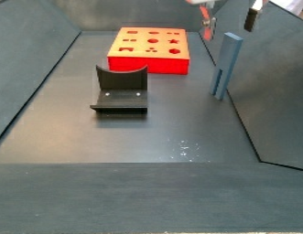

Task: Pick up the double-square object. Move up. Move to above the board. Insert the double-square object.
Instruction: Pick up the double-square object.

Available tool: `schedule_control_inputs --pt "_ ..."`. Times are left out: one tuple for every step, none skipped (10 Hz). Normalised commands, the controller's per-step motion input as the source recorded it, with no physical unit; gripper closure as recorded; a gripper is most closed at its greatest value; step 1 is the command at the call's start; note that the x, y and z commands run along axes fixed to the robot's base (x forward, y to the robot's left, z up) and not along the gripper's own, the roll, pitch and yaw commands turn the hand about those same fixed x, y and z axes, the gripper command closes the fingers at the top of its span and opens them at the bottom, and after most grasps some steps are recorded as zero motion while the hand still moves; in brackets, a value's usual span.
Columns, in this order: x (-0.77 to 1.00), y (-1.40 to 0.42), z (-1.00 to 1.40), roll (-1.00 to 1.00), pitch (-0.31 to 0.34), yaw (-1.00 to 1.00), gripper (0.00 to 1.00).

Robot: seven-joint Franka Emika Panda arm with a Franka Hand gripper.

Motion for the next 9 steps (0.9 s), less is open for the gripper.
schedule_control_inputs --pt "-0.05 0.0 -0.47 0.08 0.083 0.08 0.0" --pt "-0.09 0.0 -0.49 0.08 0.09 0.1 0.0" --pt "-0.11 0.0 -0.48 0.09 0.083 0.1 0.0" --pt "-0.08 0.0 -0.43 0.09 0.08 0.1 0.0" --pt "-0.08 0.0 -0.37 0.08 0.06 0.1 0.0" --pt "-0.09 0.0 -0.03 0.0 0.0 0.01 0.0" --pt "-0.01 0.0 0.0 0.0 -0.019 0.0 0.0" --pt "0.0 0.0 0.0 0.0 0.0 0.0 0.0" --pt "0.0 0.0 0.0 0.0 0.0 0.0 1.0"
